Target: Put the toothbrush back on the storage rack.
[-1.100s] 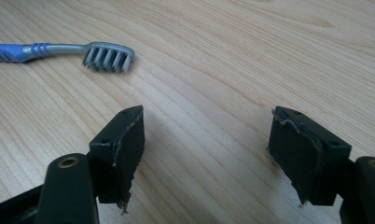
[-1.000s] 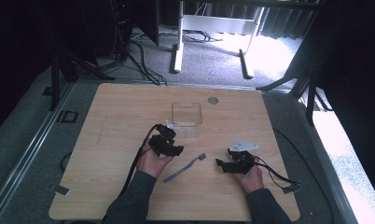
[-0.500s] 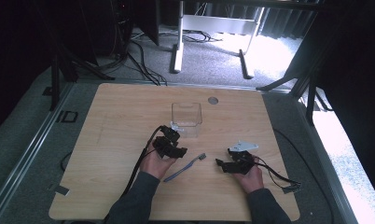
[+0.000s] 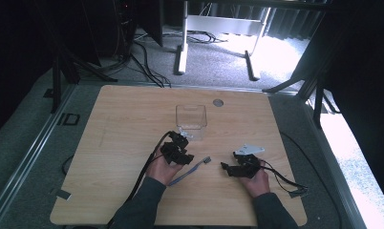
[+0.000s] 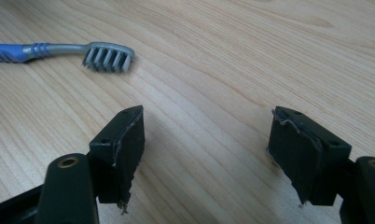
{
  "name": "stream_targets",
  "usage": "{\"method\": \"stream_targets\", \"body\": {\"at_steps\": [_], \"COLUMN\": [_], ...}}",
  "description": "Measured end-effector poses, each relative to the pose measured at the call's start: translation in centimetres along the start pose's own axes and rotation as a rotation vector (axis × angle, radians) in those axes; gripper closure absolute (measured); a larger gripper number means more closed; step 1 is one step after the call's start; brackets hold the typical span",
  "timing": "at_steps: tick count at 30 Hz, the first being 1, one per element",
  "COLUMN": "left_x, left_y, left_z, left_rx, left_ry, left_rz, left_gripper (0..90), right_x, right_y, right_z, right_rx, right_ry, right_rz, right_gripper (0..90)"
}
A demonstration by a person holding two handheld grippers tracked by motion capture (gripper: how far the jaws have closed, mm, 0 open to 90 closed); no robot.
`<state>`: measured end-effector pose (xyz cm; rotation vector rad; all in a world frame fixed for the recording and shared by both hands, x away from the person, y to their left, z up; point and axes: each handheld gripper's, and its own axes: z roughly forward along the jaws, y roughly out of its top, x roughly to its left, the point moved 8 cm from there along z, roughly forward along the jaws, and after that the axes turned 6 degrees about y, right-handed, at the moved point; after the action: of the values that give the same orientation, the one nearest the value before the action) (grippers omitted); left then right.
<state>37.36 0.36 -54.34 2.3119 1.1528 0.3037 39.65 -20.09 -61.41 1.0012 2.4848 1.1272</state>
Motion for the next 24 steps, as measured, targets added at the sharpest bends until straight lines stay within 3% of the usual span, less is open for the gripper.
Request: {"method": "stream_targets", "body": {"at_steps": [24], "left_x": [-1.4], "left_y": [-0.9], "left_z": [0.9], "left_rx": [0.111], "left_ry": [-0.018], "left_rz": [0.068], "left_gripper": [68.9], "right_x": [0.0], "right_y": [0.0], "right_z": [0.0], "right_rx": [0.0], "right_ry": [0.0], "right_rz": [0.004], "right_gripper": [26.6]}}
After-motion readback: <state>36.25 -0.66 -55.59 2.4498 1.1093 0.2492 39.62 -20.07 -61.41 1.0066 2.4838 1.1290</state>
